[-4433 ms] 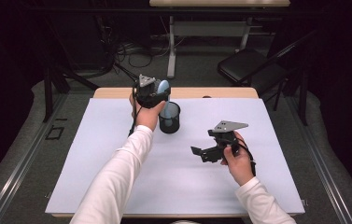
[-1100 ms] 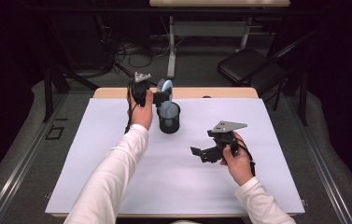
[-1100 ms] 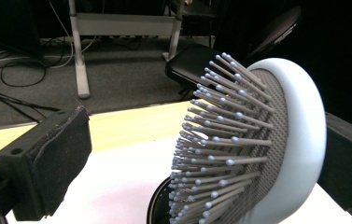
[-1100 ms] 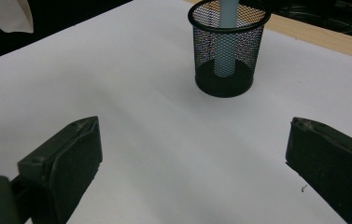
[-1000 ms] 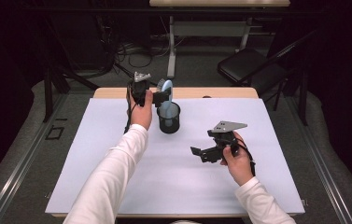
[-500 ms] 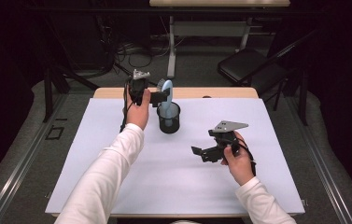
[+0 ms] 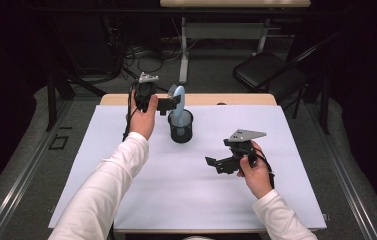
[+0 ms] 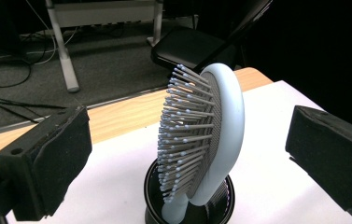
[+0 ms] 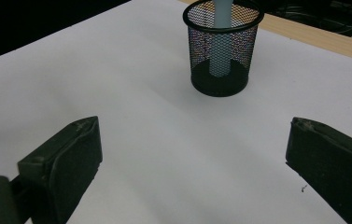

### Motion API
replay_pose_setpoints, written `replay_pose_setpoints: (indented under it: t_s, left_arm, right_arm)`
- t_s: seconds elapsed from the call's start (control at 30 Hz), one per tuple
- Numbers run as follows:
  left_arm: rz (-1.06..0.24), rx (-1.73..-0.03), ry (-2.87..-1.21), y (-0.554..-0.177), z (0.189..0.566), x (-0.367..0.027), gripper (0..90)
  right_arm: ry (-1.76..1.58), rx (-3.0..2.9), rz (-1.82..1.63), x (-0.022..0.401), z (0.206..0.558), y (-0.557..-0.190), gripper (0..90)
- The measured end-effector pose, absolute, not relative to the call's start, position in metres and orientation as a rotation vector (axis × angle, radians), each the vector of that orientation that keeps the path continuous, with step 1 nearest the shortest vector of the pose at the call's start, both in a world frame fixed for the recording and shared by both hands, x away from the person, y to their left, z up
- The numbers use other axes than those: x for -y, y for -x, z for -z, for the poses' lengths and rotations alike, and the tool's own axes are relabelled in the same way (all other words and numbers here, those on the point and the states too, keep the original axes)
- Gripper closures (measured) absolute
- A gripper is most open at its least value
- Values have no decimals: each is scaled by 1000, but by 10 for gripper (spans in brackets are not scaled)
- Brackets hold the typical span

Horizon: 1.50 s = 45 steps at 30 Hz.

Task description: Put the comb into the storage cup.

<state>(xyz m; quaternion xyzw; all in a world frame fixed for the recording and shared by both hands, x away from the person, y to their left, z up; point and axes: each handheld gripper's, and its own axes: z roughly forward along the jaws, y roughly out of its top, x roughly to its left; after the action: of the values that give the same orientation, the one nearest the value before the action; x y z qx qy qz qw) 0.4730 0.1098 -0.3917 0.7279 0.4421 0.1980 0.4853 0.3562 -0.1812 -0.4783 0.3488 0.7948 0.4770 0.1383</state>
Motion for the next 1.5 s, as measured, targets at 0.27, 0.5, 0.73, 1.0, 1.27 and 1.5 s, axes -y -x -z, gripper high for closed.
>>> replay_pose_setpoints:
  t_s: [0.27, 0.5, 0.73, 1.0, 1.27, 1.5]
  left_arm:
    - [-469, -1062, -1799, -467, 384, -117, 5]
    - [-470, -1031, -1825, -460, 379, -123, 5]
    - [-460, -1021, -1839, -450, 376, -131, 5]
    - [-439, -1006, -1854, -436, 375, -143, 5]
    - [-417, -998, -1852, -421, 376, -151, 5]
    - [-406, -984, -1847, -414, 376, -156, 5]
  right_arm:
    - [-1012, -2295, -1382, 183, 478, -356, 35]
    - [-1017, -2289, -1386, 185, 477, -357, 35]
    - [-1025, -2286, -1389, 186, 476, -355, 35]
    - [-1021, -2279, -1398, 187, 473, -355, 35]
    - [-1022, -2282, -1399, 186, 473, -356, 35]
    - [-1019, -2286, -1398, 185, 473, -356, 35]
